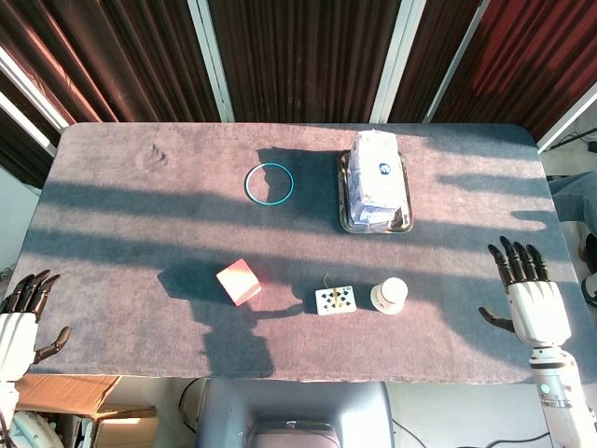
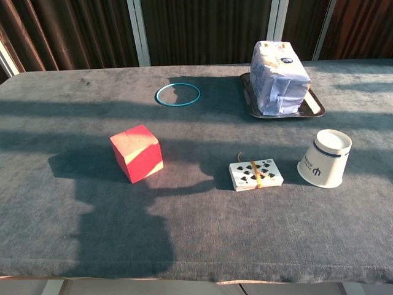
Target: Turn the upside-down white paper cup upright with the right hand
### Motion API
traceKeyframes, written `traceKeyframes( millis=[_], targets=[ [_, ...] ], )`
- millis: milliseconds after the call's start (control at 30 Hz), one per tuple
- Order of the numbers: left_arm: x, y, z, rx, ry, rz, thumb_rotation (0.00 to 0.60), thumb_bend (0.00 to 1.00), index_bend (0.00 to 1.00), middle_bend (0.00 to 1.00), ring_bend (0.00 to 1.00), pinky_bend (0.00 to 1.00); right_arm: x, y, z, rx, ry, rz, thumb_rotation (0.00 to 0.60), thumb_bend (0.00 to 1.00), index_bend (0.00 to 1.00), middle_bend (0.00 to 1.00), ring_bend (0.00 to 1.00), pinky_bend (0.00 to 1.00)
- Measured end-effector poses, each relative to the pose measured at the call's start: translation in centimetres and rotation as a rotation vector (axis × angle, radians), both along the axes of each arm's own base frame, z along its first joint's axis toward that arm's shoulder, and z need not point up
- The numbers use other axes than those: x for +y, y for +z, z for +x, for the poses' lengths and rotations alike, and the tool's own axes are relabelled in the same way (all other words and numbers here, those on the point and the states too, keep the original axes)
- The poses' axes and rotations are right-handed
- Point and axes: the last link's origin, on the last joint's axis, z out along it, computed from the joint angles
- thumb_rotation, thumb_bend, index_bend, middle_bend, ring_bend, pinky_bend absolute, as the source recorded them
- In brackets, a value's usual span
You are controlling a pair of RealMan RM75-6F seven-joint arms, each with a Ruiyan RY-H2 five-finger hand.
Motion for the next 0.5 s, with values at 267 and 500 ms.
traceKeyframes(
  millis=[267, 500],
  targets=[
    [0.2, -0.3, 0.1, 0.005, -0.004, -0.018, 0.6, 0.28, 0.13, 0.08, 0.06, 0.25, -0.5, -0.8, 0.5, -0.08, 0.034, 0.079, 0.6, 0.13, 0.14, 0.11, 0.05, 0.12],
    [0.2, -0.4, 0.1, 0.0, -0.007, -0.027, 0.6, 0.28, 0.13, 0.08, 0.06, 0.25, -3.6, -2.9, 2.5, -0.143, 0.113, 0.265, 0.6, 0.13, 0.23, 0.19, 0.14, 0.19]
  ],
)
